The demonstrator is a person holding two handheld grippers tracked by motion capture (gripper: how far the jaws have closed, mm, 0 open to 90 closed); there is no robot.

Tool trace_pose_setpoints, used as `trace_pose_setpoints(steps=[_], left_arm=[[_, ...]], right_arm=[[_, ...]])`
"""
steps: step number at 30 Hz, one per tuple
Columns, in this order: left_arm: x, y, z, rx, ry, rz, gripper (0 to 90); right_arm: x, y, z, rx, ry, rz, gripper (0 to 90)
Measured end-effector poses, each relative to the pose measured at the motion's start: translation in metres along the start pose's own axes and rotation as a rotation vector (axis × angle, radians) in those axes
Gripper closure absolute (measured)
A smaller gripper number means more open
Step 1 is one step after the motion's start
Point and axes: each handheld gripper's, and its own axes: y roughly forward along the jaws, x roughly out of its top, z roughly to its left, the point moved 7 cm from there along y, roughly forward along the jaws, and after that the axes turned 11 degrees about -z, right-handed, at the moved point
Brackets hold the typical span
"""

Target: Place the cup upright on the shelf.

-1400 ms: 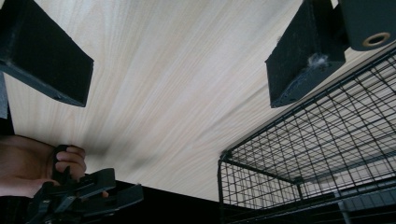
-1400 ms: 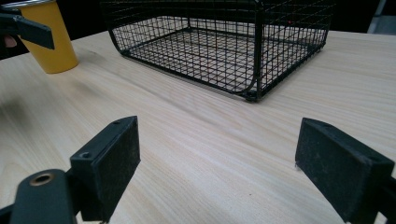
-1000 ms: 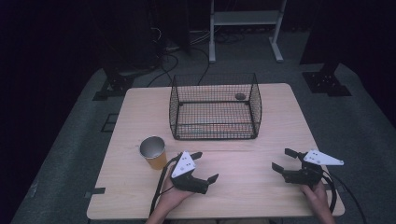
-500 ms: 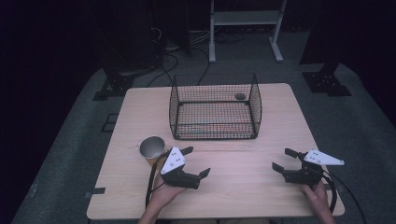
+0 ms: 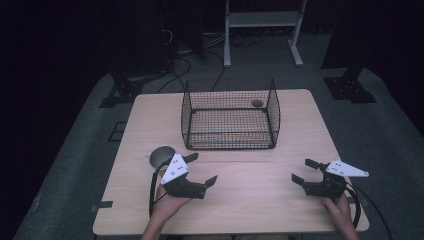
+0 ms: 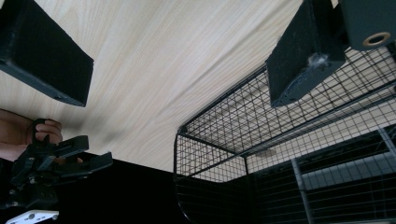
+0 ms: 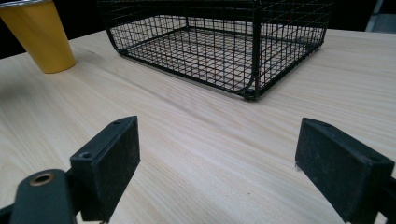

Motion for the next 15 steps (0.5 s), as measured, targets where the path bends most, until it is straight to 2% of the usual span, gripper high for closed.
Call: trace_pose_setpoints(steps=[15], left_arm=[[0.016, -0.019, 0.012, 0.030, 0.024, -0.005, 6.8]], right_arm=[[0.000, 0.000, 0.000, 0.000, 0.004, -0.001, 12.9]])
